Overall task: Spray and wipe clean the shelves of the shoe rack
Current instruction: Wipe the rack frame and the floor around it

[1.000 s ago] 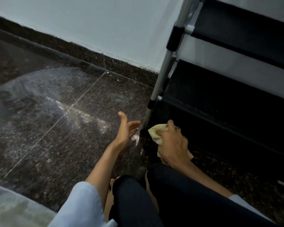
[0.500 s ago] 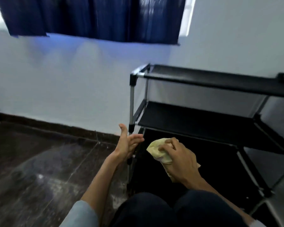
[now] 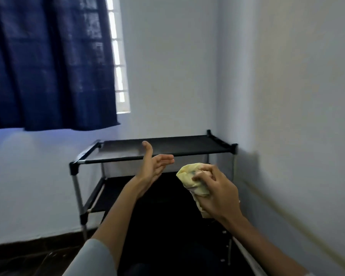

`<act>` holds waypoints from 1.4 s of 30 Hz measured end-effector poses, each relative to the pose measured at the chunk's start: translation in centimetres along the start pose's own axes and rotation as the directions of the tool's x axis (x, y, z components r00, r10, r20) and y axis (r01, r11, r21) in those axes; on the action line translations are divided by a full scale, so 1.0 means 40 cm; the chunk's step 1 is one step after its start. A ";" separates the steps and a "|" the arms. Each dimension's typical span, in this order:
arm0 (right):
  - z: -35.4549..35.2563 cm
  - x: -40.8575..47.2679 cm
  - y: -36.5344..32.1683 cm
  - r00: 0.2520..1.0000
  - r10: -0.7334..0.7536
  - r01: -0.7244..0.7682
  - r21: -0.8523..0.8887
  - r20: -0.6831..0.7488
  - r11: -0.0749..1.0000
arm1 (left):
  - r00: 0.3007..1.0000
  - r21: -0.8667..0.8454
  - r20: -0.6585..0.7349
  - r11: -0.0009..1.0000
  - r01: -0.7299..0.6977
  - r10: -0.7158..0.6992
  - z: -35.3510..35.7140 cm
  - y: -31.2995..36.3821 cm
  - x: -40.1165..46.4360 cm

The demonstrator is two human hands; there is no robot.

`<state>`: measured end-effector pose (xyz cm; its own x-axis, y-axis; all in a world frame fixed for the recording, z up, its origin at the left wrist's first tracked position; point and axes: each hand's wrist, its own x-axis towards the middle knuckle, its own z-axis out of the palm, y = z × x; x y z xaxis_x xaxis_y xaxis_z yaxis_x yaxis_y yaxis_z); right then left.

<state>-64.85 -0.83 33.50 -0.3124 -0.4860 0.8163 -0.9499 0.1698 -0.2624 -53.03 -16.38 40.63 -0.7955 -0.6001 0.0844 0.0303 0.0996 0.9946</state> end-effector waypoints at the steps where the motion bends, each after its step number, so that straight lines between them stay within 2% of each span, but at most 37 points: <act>1: -0.019 -0.001 0.024 0.999 0.034 -0.034 -0.004 -0.032 0.999 | 1.000 0.004 0.021 1.000 -0.011 0.011 0.032 0.009 0.015; 11: -0.118 -0.019 0.226 0.921 0.300 -0.313 -0.011 -0.246 0.950 | 0.972 0.064 0.233 0.997 -0.053 0.037 0.335 0.037 0.176; 15: -0.126 0.002 0.275 0.870 0.391 -0.377 0.105 -0.300 0.920 | 0.978 0.076 0.196 0.993 -0.088 0.071 0.408 0.059 0.248; 18: -0.119 0.003 0.297 0.853 0.436 -0.412 0.144 -0.285 0.900 | 0.982 0.064 0.159 0.991 -0.116 0.104 0.434 0.066 0.302; 25: -0.046 0.009 0.346 0.857 0.482 -0.470 0.108 -0.185 0.876 | 0.969 0.075 0.116 0.971 -0.226 0.217 0.457 0.004 0.399; 28: -0.018 0.070 0.350 0.852 0.466 -0.457 0.094 -0.239 0.884 | 0.942 0.129 0.190 0.945 -0.302 0.275 0.472 -0.008 0.426; 32: 0.019 0.139 0.355 0.849 0.384 -0.428 -0.046 -0.364 0.903 | 0.897 0.173 0.267 0.898 -0.405 0.353 0.473 -0.036 0.442; 36: 0.076 0.144 0.376 0.847 0.367 -0.448 -0.143 -0.385 0.883 | 0.904 0.013 0.256 0.933 -0.359 0.344 0.466 -0.067 0.459; 39: 0.123 0.100 0.380 0.887 0.361 -0.435 -0.255 -0.288 0.864 | 0.910 -0.012 0.218 0.933 -0.360 0.354 0.475 -0.090 0.462; 42: 0.153 0.036 0.385 0.878 0.431 -0.470 -0.199 -0.210 0.860 | 0.905 0.059 0.182 0.914 -0.401 0.385 0.474 -0.098 0.462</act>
<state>-79.99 -4.17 27.47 -0.6811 -0.1737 0.7113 -0.6682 0.5447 -0.5068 -79.33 -12.81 37.13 -0.8182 -0.3601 0.4481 0.3109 0.3785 0.8718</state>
